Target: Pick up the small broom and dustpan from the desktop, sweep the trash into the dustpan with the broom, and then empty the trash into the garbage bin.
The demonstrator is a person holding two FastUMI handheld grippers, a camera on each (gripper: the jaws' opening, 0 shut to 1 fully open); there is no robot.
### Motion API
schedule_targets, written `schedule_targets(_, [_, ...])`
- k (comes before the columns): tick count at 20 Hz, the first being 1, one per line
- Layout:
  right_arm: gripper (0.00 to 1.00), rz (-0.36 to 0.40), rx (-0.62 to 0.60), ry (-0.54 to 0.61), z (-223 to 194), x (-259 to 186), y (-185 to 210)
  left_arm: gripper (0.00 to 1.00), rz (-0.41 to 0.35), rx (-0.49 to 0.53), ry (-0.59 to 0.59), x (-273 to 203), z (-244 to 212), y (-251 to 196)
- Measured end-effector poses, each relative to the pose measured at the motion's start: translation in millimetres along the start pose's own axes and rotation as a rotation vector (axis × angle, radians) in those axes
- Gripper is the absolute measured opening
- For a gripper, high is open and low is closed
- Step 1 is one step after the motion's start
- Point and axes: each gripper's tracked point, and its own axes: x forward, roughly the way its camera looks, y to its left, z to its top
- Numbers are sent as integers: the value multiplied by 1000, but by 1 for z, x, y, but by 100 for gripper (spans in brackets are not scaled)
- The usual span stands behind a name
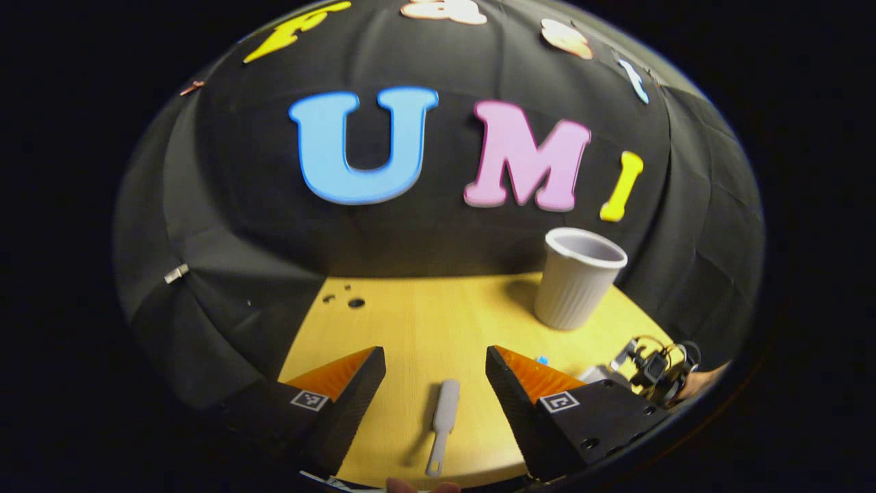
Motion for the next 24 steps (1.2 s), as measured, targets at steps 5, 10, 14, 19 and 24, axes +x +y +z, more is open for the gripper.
schedule_targets(5, [35,-1,0,-16,0,2,0,95,-128,53,471,31,-124,-18])
schedule_targets(10, [35,2,1,1,-1,3,-1,93,-93,117,699,72,-199,-14])
schedule_targets(14, [35,-8,13,-7,-2,4,-1,88,-79,116,774,93,-223,-11])
schedule_targets(19, [35,-7,19,-12,-1,6,-1,88,-63,139,831,105,-240,-7])
schedule_targets(24, [35,-8,21,-7,-1,5,-1,86,-42,148,863,108,-253,-2])
